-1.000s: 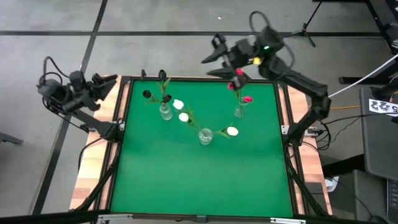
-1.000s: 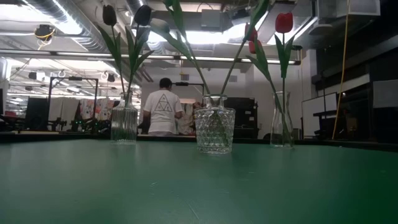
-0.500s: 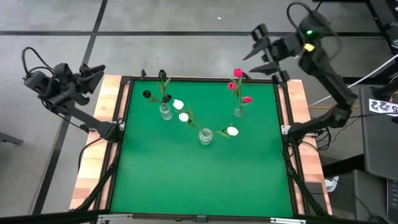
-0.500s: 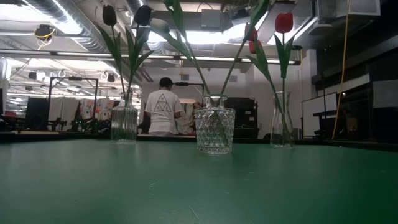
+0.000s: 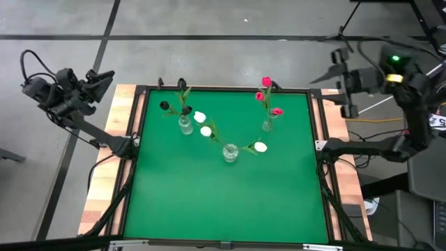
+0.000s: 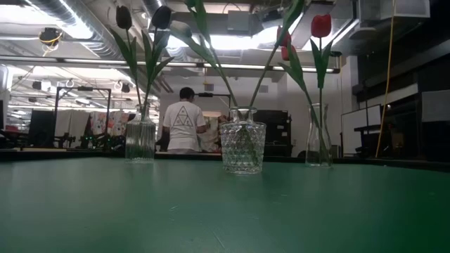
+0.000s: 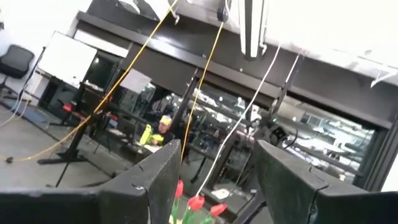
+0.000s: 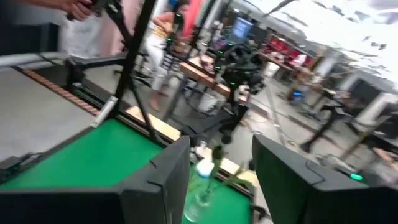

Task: Sort flowers into vase by color
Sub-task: Return to Home Position

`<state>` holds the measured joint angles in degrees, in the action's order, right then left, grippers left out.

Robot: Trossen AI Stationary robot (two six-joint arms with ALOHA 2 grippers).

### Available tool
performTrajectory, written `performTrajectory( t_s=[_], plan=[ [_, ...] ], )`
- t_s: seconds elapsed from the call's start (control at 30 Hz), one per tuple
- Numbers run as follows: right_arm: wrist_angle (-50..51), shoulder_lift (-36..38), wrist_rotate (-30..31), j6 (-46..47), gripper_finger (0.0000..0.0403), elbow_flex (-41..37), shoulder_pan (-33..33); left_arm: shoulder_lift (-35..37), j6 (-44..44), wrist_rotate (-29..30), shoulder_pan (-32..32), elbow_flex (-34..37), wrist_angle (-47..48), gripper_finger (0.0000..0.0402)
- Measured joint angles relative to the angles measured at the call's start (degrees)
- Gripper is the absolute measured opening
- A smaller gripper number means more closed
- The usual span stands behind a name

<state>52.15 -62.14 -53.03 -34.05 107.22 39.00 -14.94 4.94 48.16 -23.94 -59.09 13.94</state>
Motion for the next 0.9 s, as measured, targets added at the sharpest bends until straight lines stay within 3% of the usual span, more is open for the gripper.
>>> performTrajectory(
  t_s=[0.27, 0.43, 0.57, 0.7, 0.9],
  plan=[
    [-0.8, 6.8, 11.7, 5.1, 0.0174, -0.1, 0.0, 0.3, 1.2, 0.0, 0.0, 0.0, 3.7, 0.02],
    [3.6, 10.6, 12.6, 7.0, 0.0174, 0.0, 0.0, 0.3, 1.5, -0.1, 0.0, 0.0, 4.9, 0.02],
    [10.7, 15.0, 16.3, -3.1, 0.0174, -2.1, 0.0, 0.4, 1.6, -0.7, 0.0, 0.0, 7.5, 0.02],
    [-2.1, 22.2, 4.9, -1.0, 0.0174, -16.3, 0.0, 1.3, 9.3, -2.9, -0.1, 0.0, 11.5, 0.02],
    [-38.9, 35.2, 6.0, 11.9, 0.0174, -48.6, 0.0, 1.9, 21.2, -9.5, -0.1, 0.1, 22.6, 0.02]
  ],
)
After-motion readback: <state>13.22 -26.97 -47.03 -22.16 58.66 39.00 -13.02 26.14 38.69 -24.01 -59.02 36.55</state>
